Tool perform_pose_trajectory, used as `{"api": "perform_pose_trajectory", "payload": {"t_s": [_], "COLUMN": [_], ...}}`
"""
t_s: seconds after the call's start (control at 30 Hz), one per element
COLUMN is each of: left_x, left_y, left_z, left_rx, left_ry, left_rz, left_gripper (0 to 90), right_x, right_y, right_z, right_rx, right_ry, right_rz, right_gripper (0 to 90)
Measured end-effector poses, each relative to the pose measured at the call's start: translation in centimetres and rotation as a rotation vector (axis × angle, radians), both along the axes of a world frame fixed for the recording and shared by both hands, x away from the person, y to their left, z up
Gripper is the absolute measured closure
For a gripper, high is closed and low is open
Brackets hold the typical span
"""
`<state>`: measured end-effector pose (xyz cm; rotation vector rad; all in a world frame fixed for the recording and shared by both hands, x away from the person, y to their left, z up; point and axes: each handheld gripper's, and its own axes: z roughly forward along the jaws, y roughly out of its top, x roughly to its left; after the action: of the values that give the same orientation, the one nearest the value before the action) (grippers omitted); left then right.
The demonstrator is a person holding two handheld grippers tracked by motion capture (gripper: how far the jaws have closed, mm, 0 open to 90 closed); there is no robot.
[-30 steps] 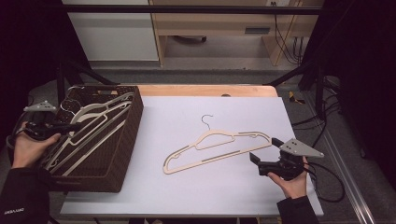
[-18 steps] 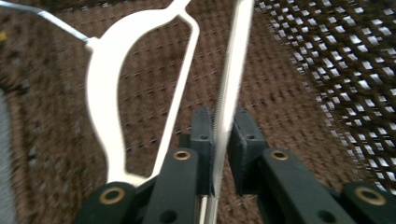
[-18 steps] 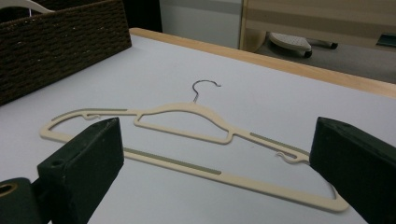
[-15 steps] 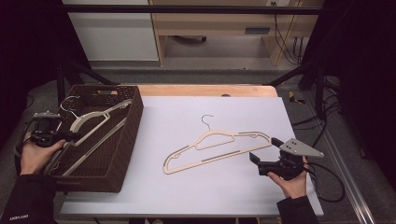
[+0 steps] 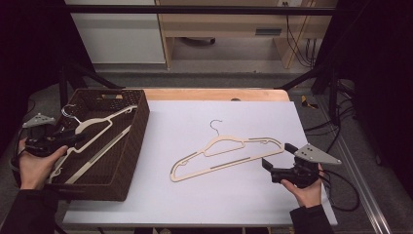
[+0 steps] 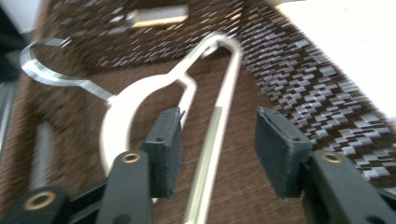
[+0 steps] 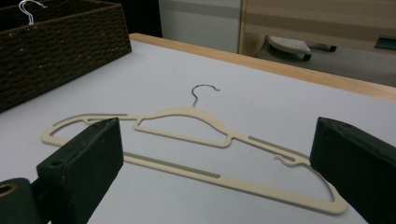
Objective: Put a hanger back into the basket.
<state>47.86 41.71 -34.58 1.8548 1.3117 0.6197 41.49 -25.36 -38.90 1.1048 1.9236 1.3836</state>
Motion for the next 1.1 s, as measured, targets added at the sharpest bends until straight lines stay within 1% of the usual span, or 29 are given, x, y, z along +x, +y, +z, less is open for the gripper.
{"api": "perform_pose_trajectory", "payload": {"t_s": [0.07,0.1,0.13,0.17,0.2,0.27,0.37,0.4,0.43,0.47,0.5,0.53,0.57,0.67,0.9,1.1], "left_x": [-0.4,-0.5,-0.7,-0.9,-1.1,-1.3,-1.6,-1.7,-1.8,-1.9,-2.1,-2.1,-2.3,-2.7,-3.2,-2.6], "left_y": [-1.1,-1.7,-2.3,-2.9,-3.5,-4.7,-6.5,-7.0,-7.6,-8.2,-9.2,-9.2,-9.7,-11.3,-15.6,-19.0], "left_z": [0.4,0.5,0.6,0.8,0.8,0.9,1.0,1.0,1.0,0.9,0.9,0.9,0.8,0.7,0.4,-0.1], "left_rx": [-0.013,-0.022,-0.022,-0.028,-0.041,-0.07,-0.094,-0.101,-0.102,-0.098,-0.11,-0.11,-0.116,-0.116,-0.098,-0.074], "left_ry": [-0.028,-0.043,-0.053,-0.069,-0.083,-0.102,-0.127,-0.134,-0.143,-0.151,-0.154,-0.154,-0.157,-0.161,-0.155,-0.124], "left_rz": [-0.032,-0.047,-0.067,-0.083,-0.097,-0.13,-0.172,-0.184,-0.188,-0.194,-0.212,-0.212,-0.221,-0.251,-0.354,-0.419], "left_gripper": [48.1,43.6,43.6,41.5,35.6,31.0,23.7,23.7,19.5,17.0,14.3,12.8,12.0,10.7,9.4,10.1], "right_x": [0.0,-0.1,-0.1,0.0,0.0,0.0,0.0,0.0,0.0,0.1,0.1,0.1,0.1,0.1,0.1,0.1], "right_y": [0.0,-0.1,-0.1,-0.1,0.0,0.0,0.1,0.1,0.1,0.1,0.1,0.1,0.1,0.2,0.2,0.2], "right_z": [0.0,0.1,0.1,0.1,0.1,0.0,0.0,0.0,-0.1,-0.1,-0.1,-0.1,-0.1,-0.1,-0.1,-0.1], "right_rx": [0.002,0.008,0.008,0.008,0.006,0.004,0.004,0.004,0.001,0.002,0.004,0.004,0.005,0.005,0.013,0.008], "right_ry": [-0.002,-0.004,-0.004,-0.006,-0.004,-0.004,0.0,0.0,-0.001,0.001,0.003,0.003,0.003,0.004,0.01,0.014], "right_rz": [0.0,0.002,0.002,0.004,0.004,0.006,0.004,0.004,0.009,0.009,0.01,0.01,0.012,0.011,0.012,0.017], "right_gripper": [2.9,2.8,2.8,2.8,2.7,2.7,2.7,2.7,2.7,2.7,2.7,2.7,2.7,2.7,2.7,2.8]}}
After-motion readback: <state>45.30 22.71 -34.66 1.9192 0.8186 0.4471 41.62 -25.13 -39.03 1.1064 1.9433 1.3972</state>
